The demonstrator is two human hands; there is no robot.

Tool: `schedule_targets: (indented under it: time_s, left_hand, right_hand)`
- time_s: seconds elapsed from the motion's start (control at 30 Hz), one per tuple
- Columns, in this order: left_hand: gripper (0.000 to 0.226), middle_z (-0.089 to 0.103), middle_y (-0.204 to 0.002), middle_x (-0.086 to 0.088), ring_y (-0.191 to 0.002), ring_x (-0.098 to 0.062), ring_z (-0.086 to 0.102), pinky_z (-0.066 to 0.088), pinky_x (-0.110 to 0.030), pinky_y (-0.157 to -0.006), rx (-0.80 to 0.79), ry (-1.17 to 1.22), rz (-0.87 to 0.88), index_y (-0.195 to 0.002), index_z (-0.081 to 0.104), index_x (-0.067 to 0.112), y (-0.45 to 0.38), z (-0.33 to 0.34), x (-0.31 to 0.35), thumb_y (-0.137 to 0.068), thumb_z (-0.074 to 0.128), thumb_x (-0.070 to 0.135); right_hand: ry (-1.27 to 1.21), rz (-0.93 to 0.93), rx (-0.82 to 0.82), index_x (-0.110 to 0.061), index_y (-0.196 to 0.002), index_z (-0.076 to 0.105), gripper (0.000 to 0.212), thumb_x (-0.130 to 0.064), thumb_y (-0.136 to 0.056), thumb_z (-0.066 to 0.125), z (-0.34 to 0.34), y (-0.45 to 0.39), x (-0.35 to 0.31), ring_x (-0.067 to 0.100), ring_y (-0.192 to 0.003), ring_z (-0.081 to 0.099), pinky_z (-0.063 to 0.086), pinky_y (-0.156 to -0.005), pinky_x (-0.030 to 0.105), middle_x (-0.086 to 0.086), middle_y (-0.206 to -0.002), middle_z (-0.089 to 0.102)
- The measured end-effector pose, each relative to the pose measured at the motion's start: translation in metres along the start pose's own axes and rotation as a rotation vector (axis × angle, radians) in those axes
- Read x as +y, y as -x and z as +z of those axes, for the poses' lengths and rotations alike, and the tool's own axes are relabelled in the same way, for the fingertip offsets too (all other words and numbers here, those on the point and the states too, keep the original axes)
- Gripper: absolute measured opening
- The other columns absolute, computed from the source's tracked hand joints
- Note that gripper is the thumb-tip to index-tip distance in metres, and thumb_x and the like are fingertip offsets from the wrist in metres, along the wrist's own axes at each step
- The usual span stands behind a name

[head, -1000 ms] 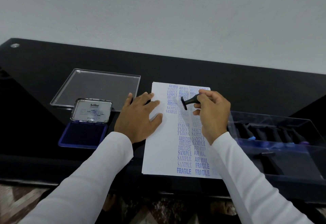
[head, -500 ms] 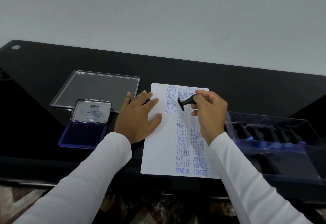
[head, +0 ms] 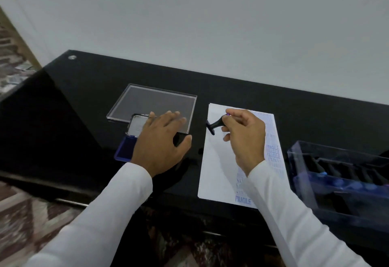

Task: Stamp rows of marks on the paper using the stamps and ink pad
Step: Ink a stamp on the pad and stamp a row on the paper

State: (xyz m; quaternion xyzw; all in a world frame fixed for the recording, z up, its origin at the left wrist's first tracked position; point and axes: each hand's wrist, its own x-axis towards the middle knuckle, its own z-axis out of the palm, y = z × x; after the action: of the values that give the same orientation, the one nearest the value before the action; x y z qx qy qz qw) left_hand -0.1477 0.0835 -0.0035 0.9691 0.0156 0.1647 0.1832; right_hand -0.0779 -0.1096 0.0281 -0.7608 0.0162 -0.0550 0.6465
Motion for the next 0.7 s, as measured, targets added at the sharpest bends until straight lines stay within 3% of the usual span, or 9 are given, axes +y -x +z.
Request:
schedule_targets:
  time_s: [0.23, 0.4, 0.53, 0.7]
  left_hand:
    - [0.064, 0.054, -0.146, 0.002, -0.135, -0.019, 0.047, 0.027, -0.050, -0.120, 0.043, -0.086, -0.105, -0.137, 0.059, 0.023, 0.044, -0.038, -0.048, -0.088, 0.044, 0.061]
    - [0.068, 0.051, -0.148, 0.002, -0.139, -0.018, 0.043, 0.020, -0.049, -0.123, 0.052, -0.087, -0.182, -0.140, 0.057, 0.023, 0.075, -0.056, -0.082, -0.087, 0.043, 0.063]
    - [0.071, 0.046, -0.152, 0.003, -0.145, -0.017, 0.035, 0.019, -0.046, -0.124, 0.053, -0.071, -0.210, -0.144, 0.052, 0.024, 0.091, -0.061, -0.099, -0.087, 0.040, 0.065]
    - [0.072, 0.041, -0.157, 0.003, -0.150, -0.018, 0.027, 0.018, -0.046, -0.124, 0.030, -0.071, -0.234, -0.147, 0.050, 0.024, 0.098, -0.060, -0.113, -0.087, 0.042, 0.064]
  right_hand:
    - [0.003, -0.050, -0.156, -0.026, -0.105, 0.073, 0.017, -0.018, -0.090, 0.070, 0.048, 0.036, -0.012, 0.014, -0.078, 0.071, 0.056, -0.056, 0.024, -0.006, -0.086, 0.073]
    - [0.051, -0.099, -0.241, -0.029, -0.100, 0.074, 0.015, -0.020, -0.087, 0.073, 0.087, 0.059, -0.018, 0.018, -0.079, 0.071, 0.054, -0.052, 0.026, -0.005, -0.087, 0.072]
    - [0.143, -0.177, -0.302, -0.032, -0.101, 0.075, 0.018, -0.022, -0.086, 0.074, 0.107, 0.072, -0.020, 0.013, -0.081, 0.069, 0.061, -0.069, 0.039, -0.010, -0.090, 0.071]
    - [0.350, -0.366, -0.370, -0.026, -0.116, 0.072, 0.027, -0.023, -0.089, 0.072, 0.118, 0.088, -0.027, 0.007, -0.091, 0.064, 0.058, -0.088, 0.031, -0.007, -0.109, 0.066]
